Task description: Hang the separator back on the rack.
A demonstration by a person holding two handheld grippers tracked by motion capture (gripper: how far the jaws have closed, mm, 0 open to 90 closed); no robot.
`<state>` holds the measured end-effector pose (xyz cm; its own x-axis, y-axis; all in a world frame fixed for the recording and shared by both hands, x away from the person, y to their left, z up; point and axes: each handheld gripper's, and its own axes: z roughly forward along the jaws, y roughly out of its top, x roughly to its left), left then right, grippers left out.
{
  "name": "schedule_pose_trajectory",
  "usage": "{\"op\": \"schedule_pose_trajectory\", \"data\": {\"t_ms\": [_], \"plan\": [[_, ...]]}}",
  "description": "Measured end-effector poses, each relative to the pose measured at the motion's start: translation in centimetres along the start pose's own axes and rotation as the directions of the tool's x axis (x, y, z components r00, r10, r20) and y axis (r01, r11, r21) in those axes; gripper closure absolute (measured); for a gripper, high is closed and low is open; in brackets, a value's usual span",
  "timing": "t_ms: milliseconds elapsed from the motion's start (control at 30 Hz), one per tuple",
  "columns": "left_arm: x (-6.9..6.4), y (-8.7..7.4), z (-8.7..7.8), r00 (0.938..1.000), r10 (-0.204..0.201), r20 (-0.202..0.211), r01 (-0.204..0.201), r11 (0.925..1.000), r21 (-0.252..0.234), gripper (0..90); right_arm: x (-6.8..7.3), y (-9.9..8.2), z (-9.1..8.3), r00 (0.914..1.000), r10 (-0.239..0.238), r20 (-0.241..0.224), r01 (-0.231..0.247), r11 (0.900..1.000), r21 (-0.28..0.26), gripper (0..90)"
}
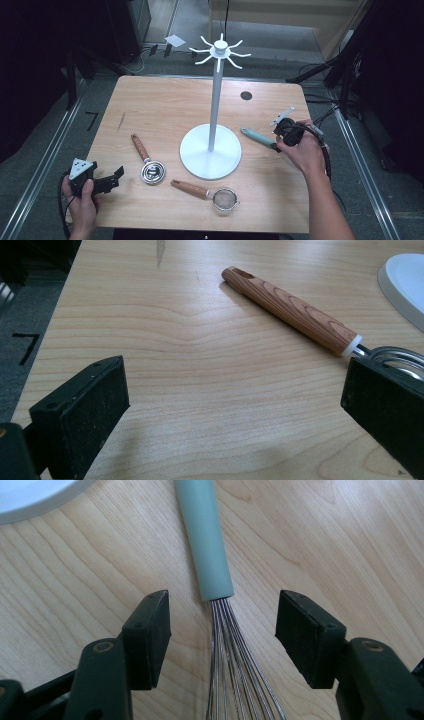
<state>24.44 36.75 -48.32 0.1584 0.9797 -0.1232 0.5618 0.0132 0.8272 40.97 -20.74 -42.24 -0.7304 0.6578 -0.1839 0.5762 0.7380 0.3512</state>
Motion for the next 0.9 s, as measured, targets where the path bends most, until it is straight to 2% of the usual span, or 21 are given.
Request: {"op": "schedule_pose_trajectory", "data": {"t_ms": [467,567,800,900], "plan": [[0.0,0.0,0.0,1.0,0.001,0.001,-0.001,1.0,0.001,0.0,-1.0,0.7,0.8,0.9986,0.01,-0.051,-0.008,0.9987,0.051,45.1],[0.0,0.0,0.0,1.0,0.0,0.002,0.0,1.0,0.001,0.0,-1.1,1.0,1.3,0.9975,-0.004,-0.071,0.009,0.9968,0.079,46.6],[0.0,0.0,0.0,1.0,0.002,0.002,-0.002,1.0,0.001,0.0,-1.2,1.8,2.2,0.9964,-0.01,-0.084,0.019,0.9937,0.11,48.2],[0.0,0.0,0.0,1.0,0.003,0.001,-0.003,1.0,0.001,0.0,-1.2,2.1,2.5,0.996,-0.028,-0.085,0.039,0.9909,0.129,48.9]]}}
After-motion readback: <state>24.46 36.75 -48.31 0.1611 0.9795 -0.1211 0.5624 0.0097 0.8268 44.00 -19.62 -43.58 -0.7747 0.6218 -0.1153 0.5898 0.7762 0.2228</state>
